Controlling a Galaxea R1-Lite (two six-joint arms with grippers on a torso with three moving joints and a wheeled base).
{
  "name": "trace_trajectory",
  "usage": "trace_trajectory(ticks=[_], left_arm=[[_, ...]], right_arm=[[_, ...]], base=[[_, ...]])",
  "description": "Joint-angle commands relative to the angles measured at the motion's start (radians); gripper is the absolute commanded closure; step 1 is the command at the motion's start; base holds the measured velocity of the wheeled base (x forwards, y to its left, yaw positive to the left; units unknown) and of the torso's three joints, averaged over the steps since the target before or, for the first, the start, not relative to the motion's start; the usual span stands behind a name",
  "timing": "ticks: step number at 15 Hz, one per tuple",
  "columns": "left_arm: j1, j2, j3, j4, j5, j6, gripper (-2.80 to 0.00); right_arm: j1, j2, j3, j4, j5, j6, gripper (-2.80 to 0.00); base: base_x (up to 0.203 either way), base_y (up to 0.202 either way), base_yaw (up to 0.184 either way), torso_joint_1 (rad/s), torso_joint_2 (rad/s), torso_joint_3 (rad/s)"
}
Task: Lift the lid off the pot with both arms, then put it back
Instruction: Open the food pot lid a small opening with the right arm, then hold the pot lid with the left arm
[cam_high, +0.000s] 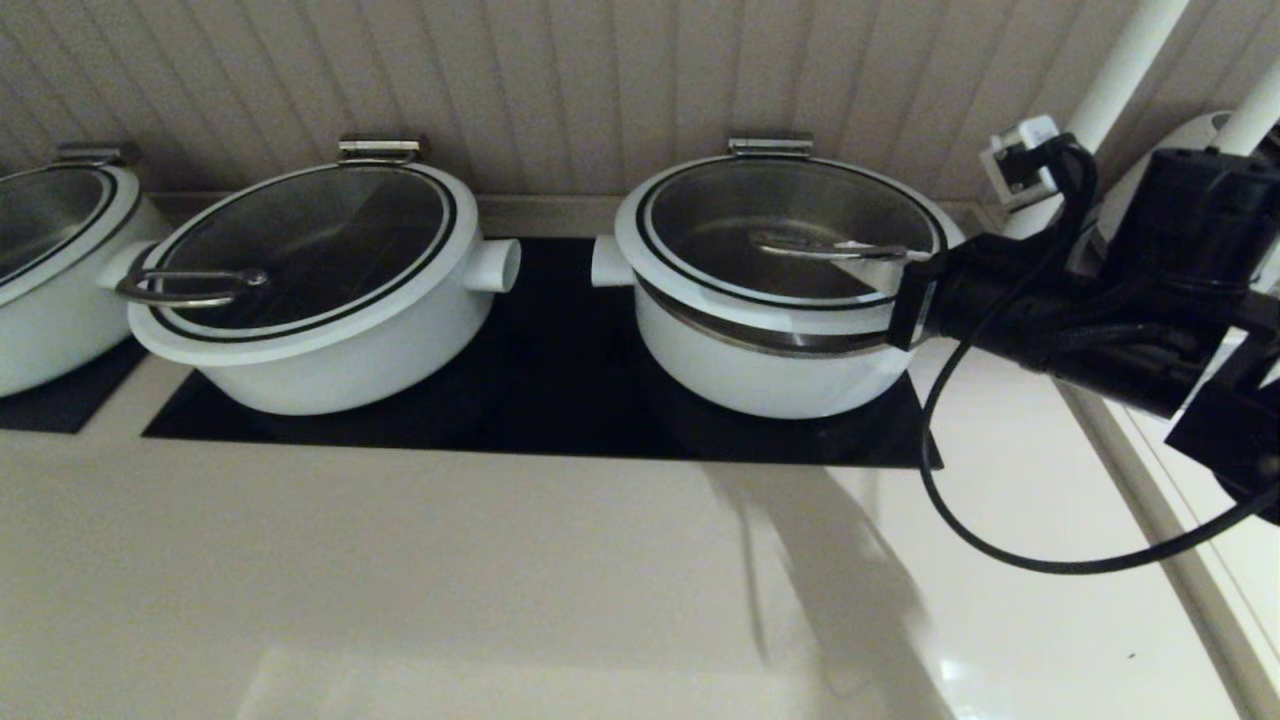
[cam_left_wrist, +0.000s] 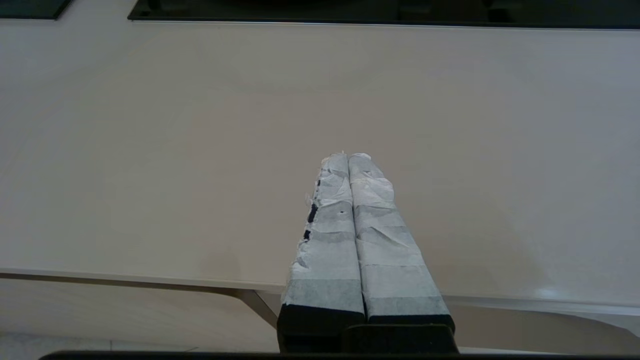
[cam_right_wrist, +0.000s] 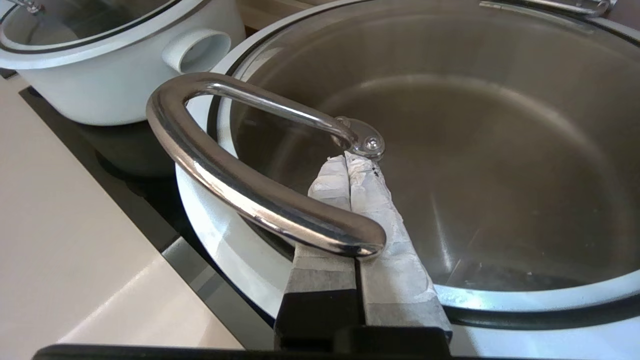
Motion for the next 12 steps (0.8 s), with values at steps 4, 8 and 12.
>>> trace_trajectory(ticks=[4,8,12], left_arm=[[0.001,0.000,0.000,-0.002,-0.004,0.017,0.00],[0.001,0.000,-0.010,-0.005,-0.046,0.131,0.00],[0.001,0.040,-0.126,0.012,-0.211,0.128,0.00]], right_arm=[[0.000,0.009,-0.007,-0.005,0.001,0.000,0.00],[-0.001,0.017,-0.020,-0.005,0.001,0.007,0.00],[-0.001,0.020,-0.037,-0.005,0.001,0.007,0.00]], base=[[0.000,0.000,0.000,0.000,0.00,0.000],[0.000,0.000,0.000,0.000,0.00,0.000],[0.000,0.000,0.000,0.000,0.00,0.000]])
